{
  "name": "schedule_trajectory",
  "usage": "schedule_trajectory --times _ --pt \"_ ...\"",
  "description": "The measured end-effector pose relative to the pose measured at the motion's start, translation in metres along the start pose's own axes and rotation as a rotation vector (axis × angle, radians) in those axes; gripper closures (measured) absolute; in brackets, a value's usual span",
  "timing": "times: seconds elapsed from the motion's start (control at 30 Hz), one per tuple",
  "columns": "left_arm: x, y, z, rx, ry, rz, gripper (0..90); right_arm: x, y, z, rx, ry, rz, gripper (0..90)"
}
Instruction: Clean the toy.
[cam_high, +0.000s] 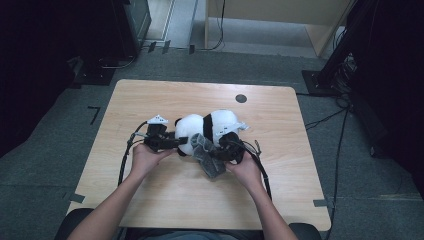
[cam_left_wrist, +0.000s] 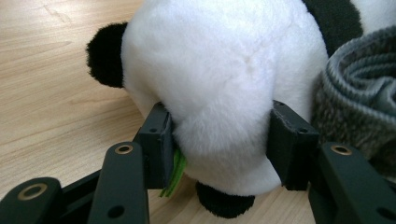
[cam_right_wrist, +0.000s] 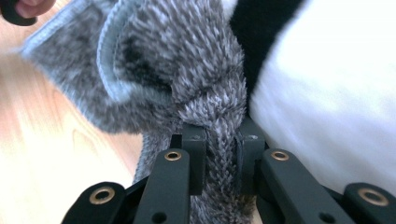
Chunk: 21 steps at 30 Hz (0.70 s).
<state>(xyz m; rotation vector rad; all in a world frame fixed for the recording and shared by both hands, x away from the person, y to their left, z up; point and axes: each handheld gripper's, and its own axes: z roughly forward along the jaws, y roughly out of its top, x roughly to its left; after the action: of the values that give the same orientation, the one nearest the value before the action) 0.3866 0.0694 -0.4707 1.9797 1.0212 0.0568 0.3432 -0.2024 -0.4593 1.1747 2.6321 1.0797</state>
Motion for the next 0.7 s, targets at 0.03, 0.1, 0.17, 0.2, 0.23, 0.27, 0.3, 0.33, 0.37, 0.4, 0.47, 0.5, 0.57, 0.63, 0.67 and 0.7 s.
schedule_trajectory --times 0.03,0.1,0.17,0.2,0.23,0.27,0.3,0.33,0.37,0.4,0.47,0.5,0.57,0.63,0.67,0.7 --pt "0.000 0.000 0.000 0.000 -0.001 0.000 48.3 -0.001 -0.001 -0.003 0.004 -0.010 -0.001 79.5" --pt "0.001 0.001 0.000 -0.001 -0.004 -0.003 48.3 -0.004 -0.003 -0.010 0.008 -0.020 0.002 79.5" --pt "0.001 0.001 0.000 -0.002 -0.005 -0.005 48.3 -0.008 -0.005 -0.017 0.000 -0.021 0.016 79.4" --pt "0.000 0.001 0.000 -0.001 -0.005 -0.005 48.3 -0.010 -0.007 -0.020 -0.006 -0.023 0.027 79.4" --pt "0.000 0.001 0.000 -0.002 -0.004 -0.004 48.3 -0.012 -0.008 -0.022 -0.006 -0.021 0.034 79.3" --pt "0.000 0.001 0.001 -0.002 -0.005 0.001 48.3 -0.014 -0.009 -0.025 -0.007 -0.020 0.037 79.2" --pt "0.001 0.001 0.001 -0.004 -0.006 0.003 48.3 -0.016 -0.010 -0.027 -0.009 -0.019 0.043 79.2" --pt "0.001 0.000 0.001 -0.005 -0.008 0.003 48.4 -0.017 -0.011 -0.029 -0.009 -0.018 0.046 79.1" --pt "0.001 0.000 0.001 -0.005 -0.009 0.002 48.4 -0.019 -0.011 -0.032 -0.011 -0.021 0.050 79.0" --pt "0.001 0.000 0.001 -0.005 -0.010 0.002 48.4 -0.021 -0.012 -0.035 -0.014 -0.021 0.060 79.0" --pt "0.002 0.000 0.001 -0.005 -0.012 -0.001 48.4 -0.026 -0.015 -0.040 -0.016 -0.025 0.078 79.0" --pt "0.002 0.000 0.001 -0.006 -0.014 -0.002 48.5 -0.028 -0.016 -0.043 -0.018 -0.025 0.086 79.0" --pt "0.002 0.000 0.001 -0.005 -0.015 -0.002 48.5 -0.034 -0.018 -0.047 -0.025 -0.029 0.098 79.0" --pt "0.002 0.001 0.002 -0.005 -0.016 -0.004 48.6 -0.039 -0.021 -0.051 -0.031 -0.031 0.118 78.9" --pt "0.002 0.001 0.002 -0.004 -0.016 -0.003 48.6 -0.041 -0.022 -0.053 -0.032 -0.033 0.127 78.9" --pt "0.002 0.001 0.002 -0.004 -0.016 -0.004 48.6 -0.043 -0.023 -0.055 -0.035 -0.040 0.132 78.9"
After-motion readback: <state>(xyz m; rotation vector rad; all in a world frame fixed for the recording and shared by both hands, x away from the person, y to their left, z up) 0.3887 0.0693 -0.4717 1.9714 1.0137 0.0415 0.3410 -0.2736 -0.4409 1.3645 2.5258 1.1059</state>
